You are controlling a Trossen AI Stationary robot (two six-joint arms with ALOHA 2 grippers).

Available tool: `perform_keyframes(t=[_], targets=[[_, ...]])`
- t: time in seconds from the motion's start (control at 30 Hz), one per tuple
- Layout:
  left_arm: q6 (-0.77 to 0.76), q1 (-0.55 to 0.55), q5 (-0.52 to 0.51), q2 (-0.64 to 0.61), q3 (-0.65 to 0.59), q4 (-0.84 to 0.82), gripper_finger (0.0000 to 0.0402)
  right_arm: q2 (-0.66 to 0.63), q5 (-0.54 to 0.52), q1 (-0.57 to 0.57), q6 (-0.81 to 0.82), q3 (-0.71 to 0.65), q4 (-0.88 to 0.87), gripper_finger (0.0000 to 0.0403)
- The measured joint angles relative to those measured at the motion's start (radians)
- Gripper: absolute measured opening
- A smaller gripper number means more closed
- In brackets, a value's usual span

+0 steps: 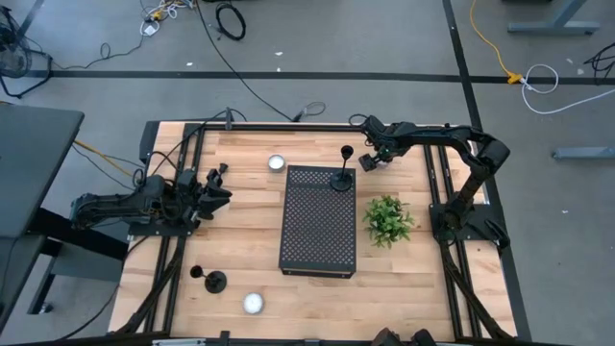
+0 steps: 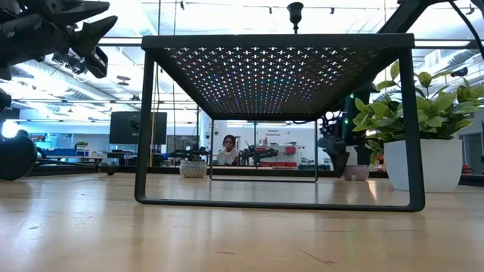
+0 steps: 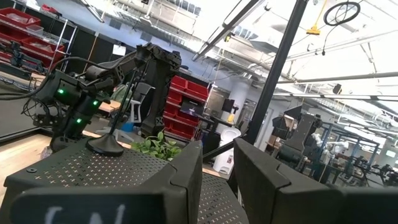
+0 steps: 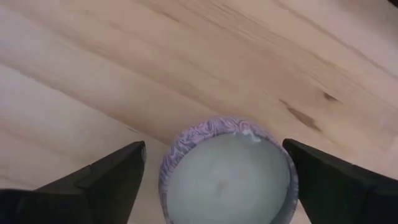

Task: Pick & Place candle stick holders
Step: Put the right white candle on the shelf

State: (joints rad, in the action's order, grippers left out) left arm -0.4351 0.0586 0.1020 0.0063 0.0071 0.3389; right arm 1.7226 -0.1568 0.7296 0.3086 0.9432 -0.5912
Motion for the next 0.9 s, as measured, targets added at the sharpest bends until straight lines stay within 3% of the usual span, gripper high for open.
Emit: perform_keyframes(t=[0.33,0.6,0.9], targets=[[0.0,0.0,0.0,0.0,0.0,0.0,0.0094,0.0,-0.009,0.0,-0.014,0.0,-0.014,0.0344],[0.0,0.0,0.0,0.0,0.0,0.0,0.0094,0.0,-0.012,0.0,-0.014,0.0,-0.013,0.0285],[0.001,0.0,0.0,0.0,0.0,0.0,0.0094,0.0,-0.008,0.0,-0.003,0.0,-0.029,0.0272]])
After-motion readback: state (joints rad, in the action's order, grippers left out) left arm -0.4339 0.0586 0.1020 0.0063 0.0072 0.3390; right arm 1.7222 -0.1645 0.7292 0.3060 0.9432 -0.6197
